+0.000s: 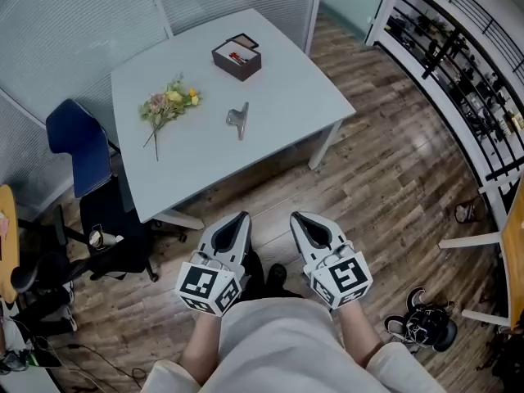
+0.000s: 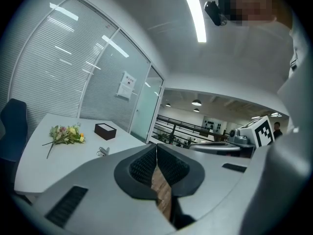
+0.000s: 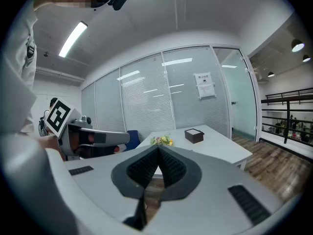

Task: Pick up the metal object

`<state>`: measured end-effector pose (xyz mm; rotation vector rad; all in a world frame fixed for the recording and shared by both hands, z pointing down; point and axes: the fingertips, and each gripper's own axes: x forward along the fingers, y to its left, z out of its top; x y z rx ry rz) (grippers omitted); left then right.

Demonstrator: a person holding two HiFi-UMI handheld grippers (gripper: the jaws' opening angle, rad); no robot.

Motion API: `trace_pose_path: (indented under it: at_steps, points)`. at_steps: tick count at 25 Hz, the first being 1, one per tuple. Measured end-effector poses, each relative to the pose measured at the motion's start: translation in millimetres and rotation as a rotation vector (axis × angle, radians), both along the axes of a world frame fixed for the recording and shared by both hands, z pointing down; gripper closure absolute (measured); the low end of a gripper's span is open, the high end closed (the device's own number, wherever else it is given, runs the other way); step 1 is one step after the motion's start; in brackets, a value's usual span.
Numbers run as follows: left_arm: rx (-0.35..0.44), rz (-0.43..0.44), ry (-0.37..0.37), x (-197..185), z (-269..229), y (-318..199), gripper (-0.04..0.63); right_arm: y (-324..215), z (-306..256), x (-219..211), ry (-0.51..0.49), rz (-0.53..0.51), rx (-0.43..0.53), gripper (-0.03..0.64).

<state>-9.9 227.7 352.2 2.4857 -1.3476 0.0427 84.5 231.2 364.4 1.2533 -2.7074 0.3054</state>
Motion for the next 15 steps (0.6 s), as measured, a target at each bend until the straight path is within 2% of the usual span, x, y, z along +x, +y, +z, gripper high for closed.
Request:
trace_pose_path:
  at_steps: [15]
  points:
    - [-0.011, -0.006, -0.008, -23.7, 5.8, -39.0, 0.572, -38.1, 4.8, -21.4, 0.013, -0.015, -0.03, 0.566]
